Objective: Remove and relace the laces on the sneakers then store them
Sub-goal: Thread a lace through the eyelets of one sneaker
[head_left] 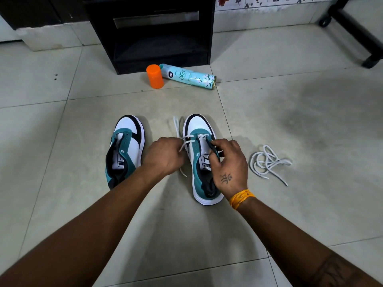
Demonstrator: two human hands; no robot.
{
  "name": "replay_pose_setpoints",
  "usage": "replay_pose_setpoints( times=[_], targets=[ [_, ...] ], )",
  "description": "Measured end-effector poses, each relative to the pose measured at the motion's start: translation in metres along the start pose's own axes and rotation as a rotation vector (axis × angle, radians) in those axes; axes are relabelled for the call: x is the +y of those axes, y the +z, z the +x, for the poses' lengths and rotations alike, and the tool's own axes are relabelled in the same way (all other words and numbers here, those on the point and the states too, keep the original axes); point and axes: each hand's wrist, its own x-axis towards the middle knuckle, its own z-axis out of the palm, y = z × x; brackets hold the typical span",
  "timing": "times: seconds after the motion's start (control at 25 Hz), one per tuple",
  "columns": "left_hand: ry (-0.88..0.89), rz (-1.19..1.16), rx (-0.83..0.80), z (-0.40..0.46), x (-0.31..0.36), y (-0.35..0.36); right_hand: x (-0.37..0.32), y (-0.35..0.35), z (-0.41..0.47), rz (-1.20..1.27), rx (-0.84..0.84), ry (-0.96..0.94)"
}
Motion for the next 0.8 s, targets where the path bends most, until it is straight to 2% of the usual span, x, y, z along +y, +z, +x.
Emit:
replay_pose_setpoints(
  times=[0.2, 0.36, 0.44, 0.52, 0.68, 0.8],
  targets=[
    [0.035, -0.498, 0.135, 0.000, 0.004, 0.006, 0.000, 0.001, 0.001, -0.012, 0.003, -0.010],
    [-0.195, -1.003, 0.065, -0.004, 0.005, 0.017, 0.002, -0.002, 0.004, 0.017, 0.017, 0.002],
    [-0.276, -1.107, 0.036, 0.000, 0.004, 0.017, 0.002, -0.002, 0.004, 0.015, 0.015, -0.001],
    [-0.269, -1.026, 0.061, 0.004, 0.005, 0.014, 0.003, -0.002, 0.004, 0.012, 0.013, -0.005],
    [-0.004, -0.424, 0.287, 0.010, 0.010, 0.007, 0.003, -0.002, 0.004, 0.025, 0.012, -0.018],
    [0.105, -0.237, 0.304, 0.015, 0.017, 0.003, 0.002, -0.003, 0.004, 0.025, 0.008, -0.014]
  ],
)
